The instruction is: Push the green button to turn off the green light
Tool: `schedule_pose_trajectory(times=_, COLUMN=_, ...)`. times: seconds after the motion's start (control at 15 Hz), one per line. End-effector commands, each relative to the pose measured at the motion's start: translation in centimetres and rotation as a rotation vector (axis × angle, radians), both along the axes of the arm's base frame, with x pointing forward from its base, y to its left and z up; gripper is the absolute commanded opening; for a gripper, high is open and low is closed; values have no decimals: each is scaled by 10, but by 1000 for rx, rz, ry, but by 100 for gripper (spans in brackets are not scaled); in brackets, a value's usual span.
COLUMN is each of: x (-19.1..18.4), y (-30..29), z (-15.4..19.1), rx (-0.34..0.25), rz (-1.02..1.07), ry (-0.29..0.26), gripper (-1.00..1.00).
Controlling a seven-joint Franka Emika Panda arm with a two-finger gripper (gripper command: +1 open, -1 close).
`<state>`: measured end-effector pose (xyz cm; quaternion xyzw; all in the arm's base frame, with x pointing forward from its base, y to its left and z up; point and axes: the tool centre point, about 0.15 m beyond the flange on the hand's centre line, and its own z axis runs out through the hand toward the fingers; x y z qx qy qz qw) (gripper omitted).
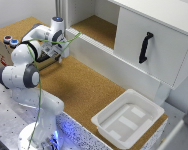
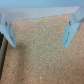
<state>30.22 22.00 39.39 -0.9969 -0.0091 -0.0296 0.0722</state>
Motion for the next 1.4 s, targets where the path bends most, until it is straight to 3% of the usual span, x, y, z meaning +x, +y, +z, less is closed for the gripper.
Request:
schedule_pose_trajectory(times=0.0, x=-7, y=-12, z=-4, rx=42, rz=10, ry=-13, gripper=100)
schedule_pose_trajectory(times=0.73, x=-7, y=-12, z=-4, rx=42, rz=10, ry=-13, gripper=100)
schedule_pose_trajectory(times=0.8, x=-1, y=1, z=2, rx=-7, rz=11, ry=-13, gripper=100)
schedule_pose_trajectory(times=1.0, x=-6, y=18, z=21, rx=21, rz=104, ry=-26, gripper=100)
schedule_pose_trajectory(times=1.33, x=-17, y=51, z=62, rx=-27, rz=347, ry=-21, gripper=100)
